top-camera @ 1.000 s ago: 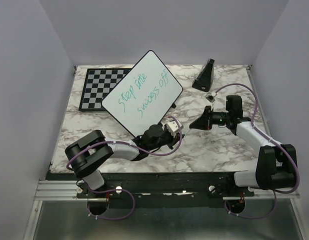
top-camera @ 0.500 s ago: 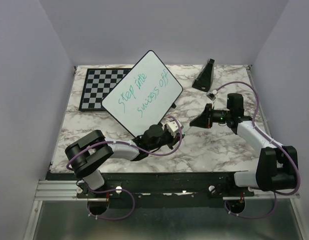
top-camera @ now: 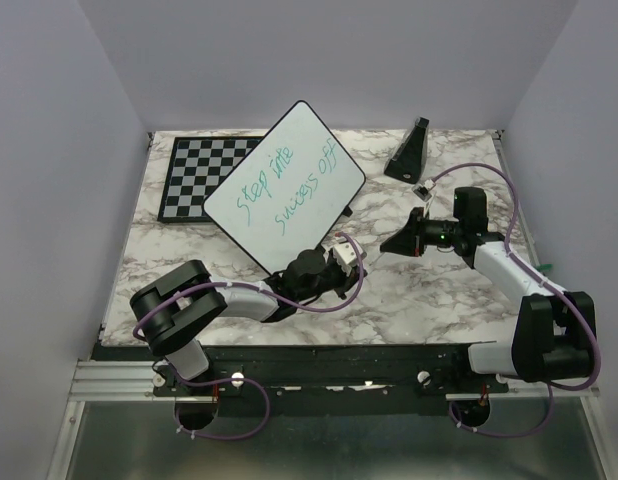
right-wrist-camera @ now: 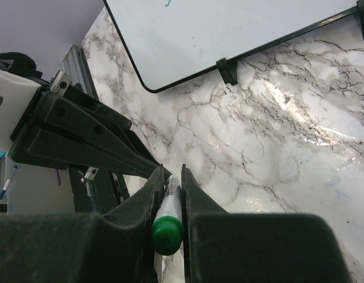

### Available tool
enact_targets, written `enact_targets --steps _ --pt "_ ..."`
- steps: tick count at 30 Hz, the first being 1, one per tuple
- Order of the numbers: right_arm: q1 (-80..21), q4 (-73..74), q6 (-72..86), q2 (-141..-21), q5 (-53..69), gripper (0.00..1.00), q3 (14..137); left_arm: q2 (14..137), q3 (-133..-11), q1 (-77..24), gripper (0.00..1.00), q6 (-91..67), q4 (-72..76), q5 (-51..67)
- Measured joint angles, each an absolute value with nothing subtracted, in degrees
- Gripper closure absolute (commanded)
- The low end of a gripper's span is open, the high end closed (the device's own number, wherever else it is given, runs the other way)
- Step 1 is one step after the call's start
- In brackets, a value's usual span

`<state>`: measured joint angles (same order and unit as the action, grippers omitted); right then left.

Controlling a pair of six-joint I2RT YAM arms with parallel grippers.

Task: Write a sentence on the whiteboard
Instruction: Put down the whiteboard marker without the cap at the center of the board.

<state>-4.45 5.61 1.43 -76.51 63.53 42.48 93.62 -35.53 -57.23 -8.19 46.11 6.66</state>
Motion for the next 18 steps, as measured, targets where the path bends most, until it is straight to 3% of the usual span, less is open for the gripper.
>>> enact_targets --steps 18 --pt "-4.45 6.07 1.43 -77.21 62.76 0.99 42.7 92.55 -33.5 -57.23 0.96 -8.45 46.65 6.61"
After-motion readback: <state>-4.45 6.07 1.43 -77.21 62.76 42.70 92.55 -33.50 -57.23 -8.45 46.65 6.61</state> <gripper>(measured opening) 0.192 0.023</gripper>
